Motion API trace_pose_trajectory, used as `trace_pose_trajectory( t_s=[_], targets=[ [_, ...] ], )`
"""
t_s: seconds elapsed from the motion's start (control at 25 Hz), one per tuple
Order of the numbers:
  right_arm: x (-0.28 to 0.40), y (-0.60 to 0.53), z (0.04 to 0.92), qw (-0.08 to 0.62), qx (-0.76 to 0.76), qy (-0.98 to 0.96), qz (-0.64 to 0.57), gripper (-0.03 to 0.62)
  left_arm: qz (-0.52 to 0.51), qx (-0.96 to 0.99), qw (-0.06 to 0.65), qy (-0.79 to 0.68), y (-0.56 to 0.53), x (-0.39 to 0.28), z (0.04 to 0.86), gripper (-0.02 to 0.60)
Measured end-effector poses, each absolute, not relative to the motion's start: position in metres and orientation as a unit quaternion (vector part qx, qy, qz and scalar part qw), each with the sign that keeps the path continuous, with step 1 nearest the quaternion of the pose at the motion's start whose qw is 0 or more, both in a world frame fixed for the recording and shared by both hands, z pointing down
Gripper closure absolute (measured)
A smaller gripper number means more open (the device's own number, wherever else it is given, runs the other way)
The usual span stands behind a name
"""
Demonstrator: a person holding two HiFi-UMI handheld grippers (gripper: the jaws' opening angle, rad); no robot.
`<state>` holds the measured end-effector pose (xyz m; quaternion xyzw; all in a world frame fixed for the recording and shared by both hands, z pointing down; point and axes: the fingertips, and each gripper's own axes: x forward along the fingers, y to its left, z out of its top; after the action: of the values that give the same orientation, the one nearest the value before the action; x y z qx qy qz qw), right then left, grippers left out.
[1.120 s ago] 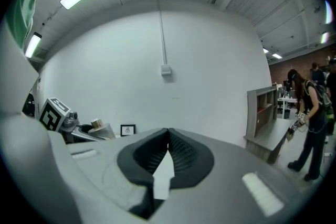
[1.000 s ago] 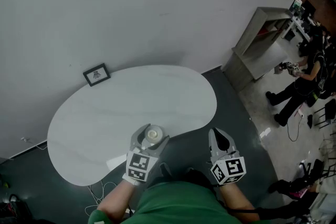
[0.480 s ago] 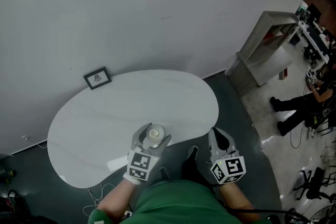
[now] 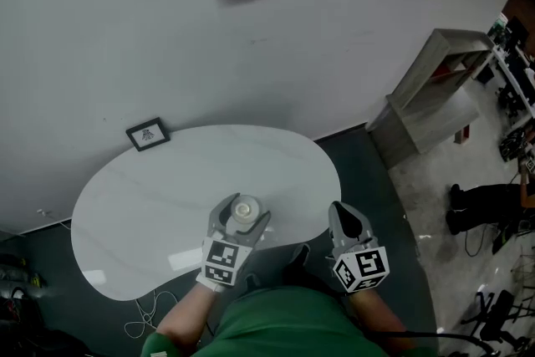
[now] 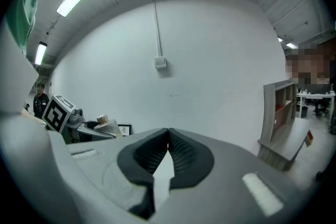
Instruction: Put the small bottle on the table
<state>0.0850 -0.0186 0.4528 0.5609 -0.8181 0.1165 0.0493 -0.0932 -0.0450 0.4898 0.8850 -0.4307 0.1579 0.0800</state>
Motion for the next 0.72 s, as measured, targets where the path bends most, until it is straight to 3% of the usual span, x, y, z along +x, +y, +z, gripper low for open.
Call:
trace_pose_trajectory(
  t_s=[0.72],
  targets=[
    [0.142, -0.082, 0.472, 0.051, 0.489, -0.86, 0.135, 0.592, 0.184, 0.842, 0.074, -0.502, -0.119, -0.044, 0.503, 0.238]
  ],
)
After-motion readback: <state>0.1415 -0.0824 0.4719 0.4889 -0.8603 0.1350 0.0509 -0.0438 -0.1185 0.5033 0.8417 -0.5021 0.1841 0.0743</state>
